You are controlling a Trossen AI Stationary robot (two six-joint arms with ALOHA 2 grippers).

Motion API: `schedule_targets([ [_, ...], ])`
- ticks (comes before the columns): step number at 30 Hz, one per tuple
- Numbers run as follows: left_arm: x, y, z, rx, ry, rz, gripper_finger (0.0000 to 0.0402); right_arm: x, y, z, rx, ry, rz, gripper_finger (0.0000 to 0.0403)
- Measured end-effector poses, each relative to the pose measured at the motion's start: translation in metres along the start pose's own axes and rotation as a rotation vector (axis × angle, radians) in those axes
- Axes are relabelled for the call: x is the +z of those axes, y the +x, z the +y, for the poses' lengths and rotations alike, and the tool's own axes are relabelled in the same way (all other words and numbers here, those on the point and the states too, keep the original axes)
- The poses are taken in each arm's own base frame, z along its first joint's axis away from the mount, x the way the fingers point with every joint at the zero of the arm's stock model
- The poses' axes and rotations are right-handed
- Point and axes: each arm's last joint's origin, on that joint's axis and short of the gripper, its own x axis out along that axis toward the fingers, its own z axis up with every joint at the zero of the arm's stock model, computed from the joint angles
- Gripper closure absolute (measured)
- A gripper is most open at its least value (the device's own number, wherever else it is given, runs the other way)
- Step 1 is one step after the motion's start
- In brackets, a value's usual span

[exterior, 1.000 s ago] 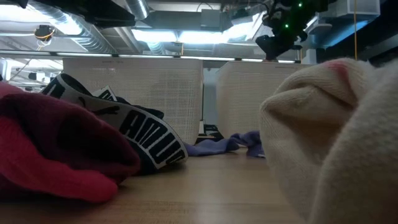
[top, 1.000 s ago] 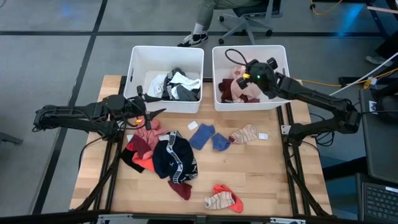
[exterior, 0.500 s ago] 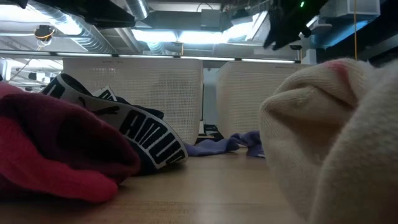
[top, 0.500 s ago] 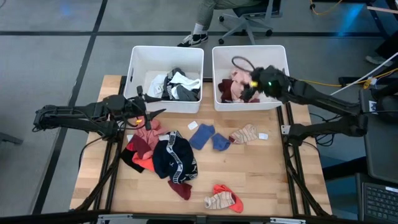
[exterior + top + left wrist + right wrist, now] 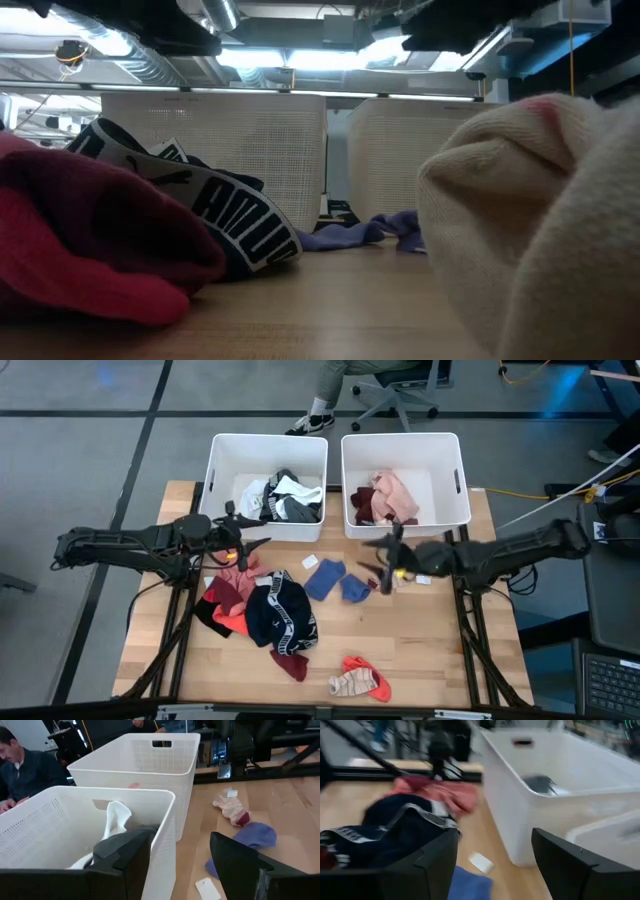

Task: Sort clothes
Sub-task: Put the pink tube top into the right white laundry bin

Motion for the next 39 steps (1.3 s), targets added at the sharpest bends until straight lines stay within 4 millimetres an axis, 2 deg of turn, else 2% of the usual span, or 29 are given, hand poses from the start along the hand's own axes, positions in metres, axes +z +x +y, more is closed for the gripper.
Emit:
schedule_targets([
  [4,0.004,-0.001,0.001,-0.001,-0.010,-0.001,0.0208,-0.021,-0.003,0.017,0.057,-0.047,-0.089,0.0150],
  [9,0.019,-0.009,0.001,-0.034,-0.103,0.044,0.0208,-0.043,-0.005,0.024,0.092,-0.075,-0.119,0.0150],
  [15,0.028,-0.017,-0.003,-0.068,-0.288,0.289,0.0208,-0.062,-0.005,0.024,0.113,-0.071,-0.105,0.0150],
  [20,0.028,-0.020,-0.015,-0.075,-0.368,0.501,0.0208,-0.065,-0.006,0.024,0.137,-0.071,-0.103,0.0150],
  [24,0.021,-0.012,-0.031,-0.072,-0.393,0.609,0.0208,-0.065,-0.006,0.025,0.145,-0.061,-0.106,0.0150],
  [31,-0.005,-0.002,-0.056,0.032,-0.398,0.885,0.0208,-0.065,-0.006,0.025,0.148,-0.017,-0.101,0.0150],
  [39,-0.037,0.016,-0.071,0.142,-0.345,0.952,0.0208,-0.070,0.000,0.028,0.149,-0.002,-0.075,0.0150],
])
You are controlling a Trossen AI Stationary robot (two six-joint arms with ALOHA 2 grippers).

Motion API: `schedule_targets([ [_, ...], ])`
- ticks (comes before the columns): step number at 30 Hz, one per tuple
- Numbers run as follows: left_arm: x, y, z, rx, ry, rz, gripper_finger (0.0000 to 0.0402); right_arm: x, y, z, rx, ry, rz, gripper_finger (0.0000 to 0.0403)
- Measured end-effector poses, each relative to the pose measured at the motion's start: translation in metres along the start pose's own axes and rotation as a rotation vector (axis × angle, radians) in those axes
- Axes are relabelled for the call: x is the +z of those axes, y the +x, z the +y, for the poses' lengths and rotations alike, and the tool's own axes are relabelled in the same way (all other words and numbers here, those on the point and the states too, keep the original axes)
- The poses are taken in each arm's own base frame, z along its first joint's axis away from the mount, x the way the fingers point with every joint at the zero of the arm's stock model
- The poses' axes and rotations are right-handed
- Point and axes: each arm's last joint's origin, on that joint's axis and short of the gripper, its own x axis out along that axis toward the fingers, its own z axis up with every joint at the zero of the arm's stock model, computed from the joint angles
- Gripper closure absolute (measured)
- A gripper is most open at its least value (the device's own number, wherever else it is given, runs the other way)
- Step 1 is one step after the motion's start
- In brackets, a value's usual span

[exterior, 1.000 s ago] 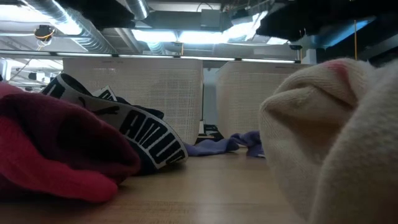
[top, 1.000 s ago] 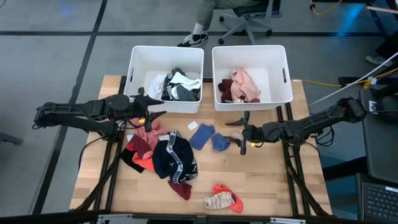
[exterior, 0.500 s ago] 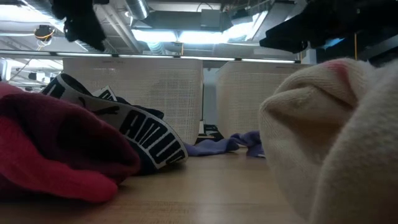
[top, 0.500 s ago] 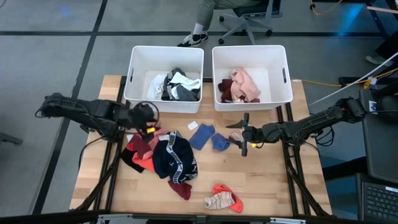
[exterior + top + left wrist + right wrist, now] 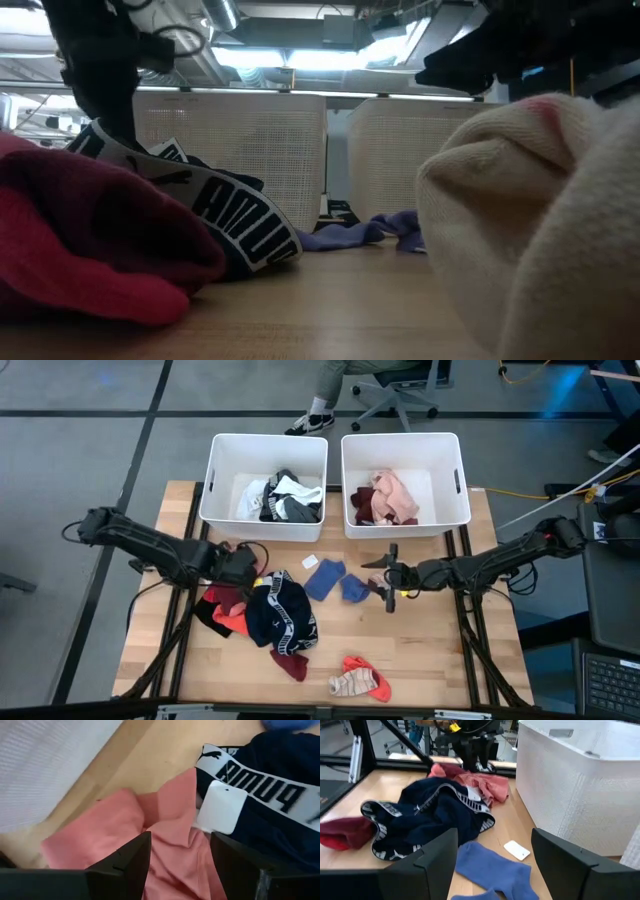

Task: Sort clothes
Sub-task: Put the pink tube top into the right white laundry bin

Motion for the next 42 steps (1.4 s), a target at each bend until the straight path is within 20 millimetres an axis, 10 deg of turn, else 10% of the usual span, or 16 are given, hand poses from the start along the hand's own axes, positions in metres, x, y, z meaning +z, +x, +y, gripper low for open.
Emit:
schedule_targets([
  [14,-0.005,0.043,-0.008,-0.005,0.075,-0.024,0.0222,-0.006,0.014,0.005,-0.006,-0.055,-0.023,0.0150],
  [24,-0.005,0.046,-0.007,0.002,0.147,-0.020,0.0389,-0.006,0.014,0.004,-0.029,-0.054,-0.025,0.0150],
  [42,0.077,-0.066,-0.038,-0.065,0.409,-0.498,0.0396,0.014,0.014,-0.003,-0.109,-0.063,-0.211,0.0150],
])
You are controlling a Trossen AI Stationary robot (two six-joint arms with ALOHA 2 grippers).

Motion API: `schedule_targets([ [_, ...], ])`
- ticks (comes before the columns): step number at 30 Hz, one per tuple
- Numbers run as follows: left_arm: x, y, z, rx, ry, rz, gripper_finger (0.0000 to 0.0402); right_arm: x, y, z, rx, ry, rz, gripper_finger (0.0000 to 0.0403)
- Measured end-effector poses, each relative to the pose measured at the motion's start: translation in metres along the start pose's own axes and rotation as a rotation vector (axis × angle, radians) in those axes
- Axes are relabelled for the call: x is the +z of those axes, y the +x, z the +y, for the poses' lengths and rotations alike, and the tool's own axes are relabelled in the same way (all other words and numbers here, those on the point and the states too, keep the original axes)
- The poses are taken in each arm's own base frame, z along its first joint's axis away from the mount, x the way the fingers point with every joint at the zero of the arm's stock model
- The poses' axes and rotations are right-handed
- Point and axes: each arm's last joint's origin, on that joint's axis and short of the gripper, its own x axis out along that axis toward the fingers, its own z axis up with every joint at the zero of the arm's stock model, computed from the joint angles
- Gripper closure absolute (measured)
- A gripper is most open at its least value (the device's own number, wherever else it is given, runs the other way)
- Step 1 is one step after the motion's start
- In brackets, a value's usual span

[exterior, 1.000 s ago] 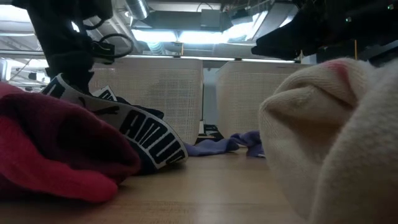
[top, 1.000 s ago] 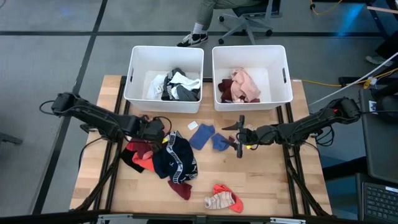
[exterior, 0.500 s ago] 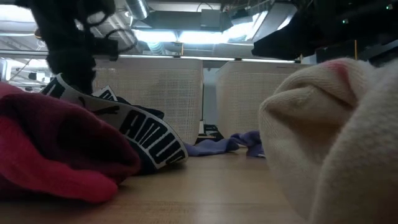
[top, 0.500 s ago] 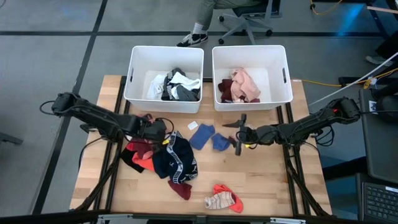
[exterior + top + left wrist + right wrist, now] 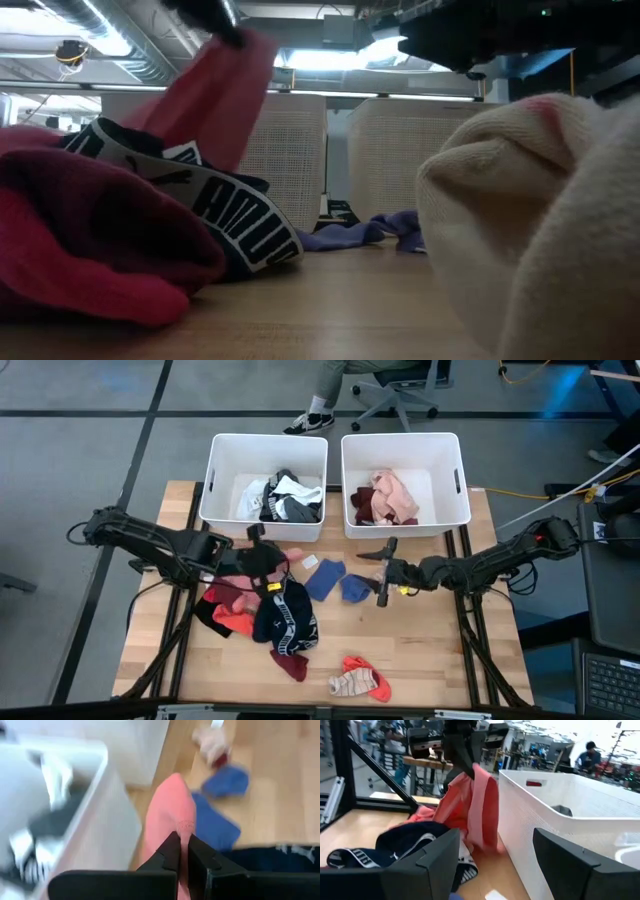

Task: Sort clothes
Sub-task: Put the pink tube top into the right white laundry bin

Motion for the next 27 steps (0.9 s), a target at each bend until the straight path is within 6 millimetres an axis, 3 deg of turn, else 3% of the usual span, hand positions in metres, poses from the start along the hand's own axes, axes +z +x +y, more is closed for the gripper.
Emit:
schedule_targets([
  [9,0.030,-0.006,-0.002,-0.020,0.103,-0.254,0.0398,-0.001,0.029,-0.015,0.116,0.017,-0.034,0.0150],
  [19,0.038,-0.007,-0.004,-0.067,0.108,-0.340,0.0399,0.002,0.088,-0.003,0.155,-0.062,-0.024,0.0150],
  [27,0.039,-0.007,-0.004,-0.068,0.108,-0.343,0.0396,0.001,0.117,0.006,0.163,-0.104,-0.015,0.0151],
])
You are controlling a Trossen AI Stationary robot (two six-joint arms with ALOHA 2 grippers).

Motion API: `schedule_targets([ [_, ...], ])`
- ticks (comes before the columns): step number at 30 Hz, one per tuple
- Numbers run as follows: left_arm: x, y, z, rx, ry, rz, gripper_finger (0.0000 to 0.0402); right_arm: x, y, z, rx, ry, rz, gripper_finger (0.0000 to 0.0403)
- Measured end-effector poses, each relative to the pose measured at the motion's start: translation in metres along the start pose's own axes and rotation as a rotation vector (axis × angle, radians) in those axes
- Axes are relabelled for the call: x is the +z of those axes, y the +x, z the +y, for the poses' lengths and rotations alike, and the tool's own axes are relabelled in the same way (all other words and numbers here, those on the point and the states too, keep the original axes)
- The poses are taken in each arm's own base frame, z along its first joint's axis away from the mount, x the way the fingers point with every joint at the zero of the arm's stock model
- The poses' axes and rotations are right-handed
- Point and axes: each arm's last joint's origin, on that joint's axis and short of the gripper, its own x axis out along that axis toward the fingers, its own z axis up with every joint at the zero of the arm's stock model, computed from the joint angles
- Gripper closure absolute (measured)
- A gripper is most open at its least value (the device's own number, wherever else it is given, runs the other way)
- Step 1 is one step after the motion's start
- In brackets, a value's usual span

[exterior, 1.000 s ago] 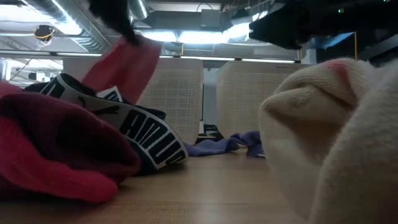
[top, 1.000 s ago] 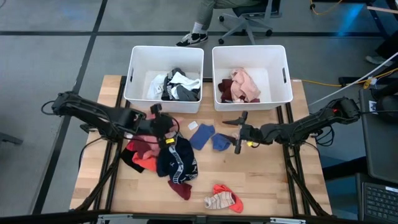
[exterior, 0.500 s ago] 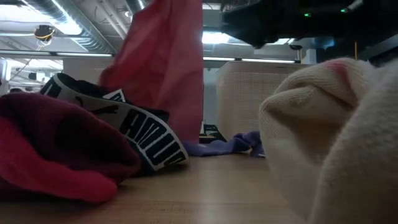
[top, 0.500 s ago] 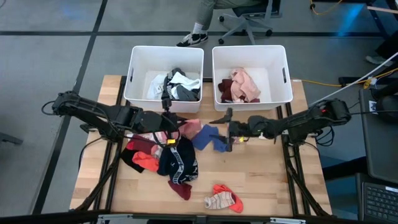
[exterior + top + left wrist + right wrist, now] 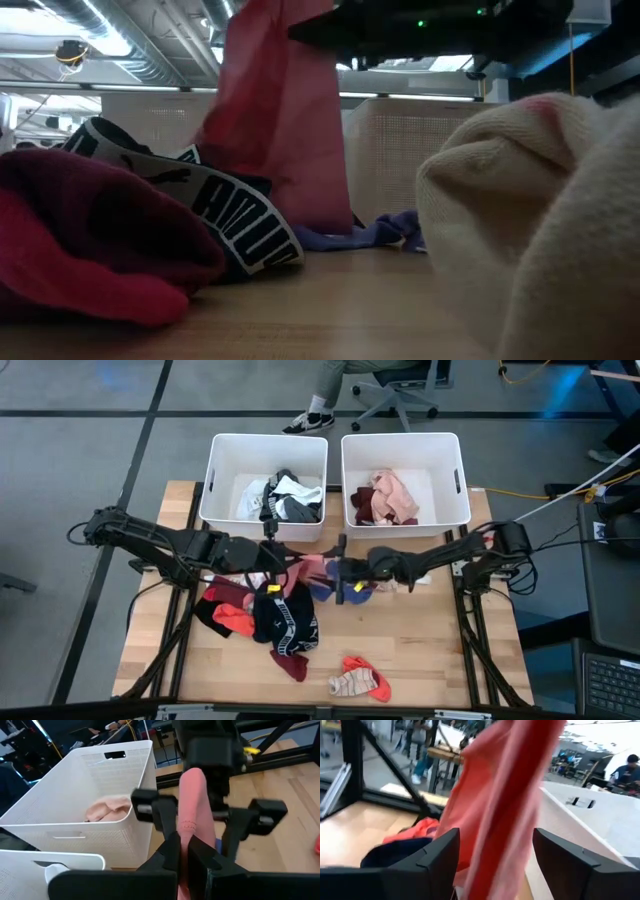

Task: Sort clothes
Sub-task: Put the pink tube top into the right white laundry bin

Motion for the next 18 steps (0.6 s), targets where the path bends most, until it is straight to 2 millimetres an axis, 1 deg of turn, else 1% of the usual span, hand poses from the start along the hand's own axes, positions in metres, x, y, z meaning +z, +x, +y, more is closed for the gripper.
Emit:
schedule_targets([
  [2,0.0001,0.0000,0.0000,0.000,0.002,-0.001,0.0399,-0.0031,0.0048,0.0016,0.009,-0.020,0.026,0.0164],
  [4,0.0002,0.0000,0.0000,0.000,0.002,-0.002,0.0399,-0.0051,0.0064,0.0024,0.016,-0.027,0.049,0.0195],
  [6,0.0002,0.0000,0.0000,0.000,-0.003,-0.002,0.0397,-0.0055,0.0067,0.0025,0.017,-0.030,0.058,0.0244],
  [10,0.0002,0.0000,0.0000,0.000,-0.028,-0.002,0.0386,-0.0073,0.0066,0.0014,-0.027,-0.079,0.087,0.0359],
  [11,-0.0002,0.0000,0.0000,0.000,-0.036,0.002,0.0384,-0.0075,0.0066,0.0012,-0.034,-0.087,0.091,0.0380],
  [12,-0.0005,0.0000,-0.0001,-0.001,-0.040,0.005,0.0382,-0.0076,0.0066,0.0011,-0.038,-0.095,0.094,0.0389],
  [16,0.0004,-0.0011,0.0003,-0.012,-0.035,-0.005,0.0369,-0.0075,0.0061,0.0010,-0.039,-0.110,0.101,0.0374],
  [18,0.0017,-0.0048,0.0026,-0.011,-0.039,-0.016,0.0352,-0.0058,0.0054,0.0008,-0.038,-0.110,0.100,0.0377],
])
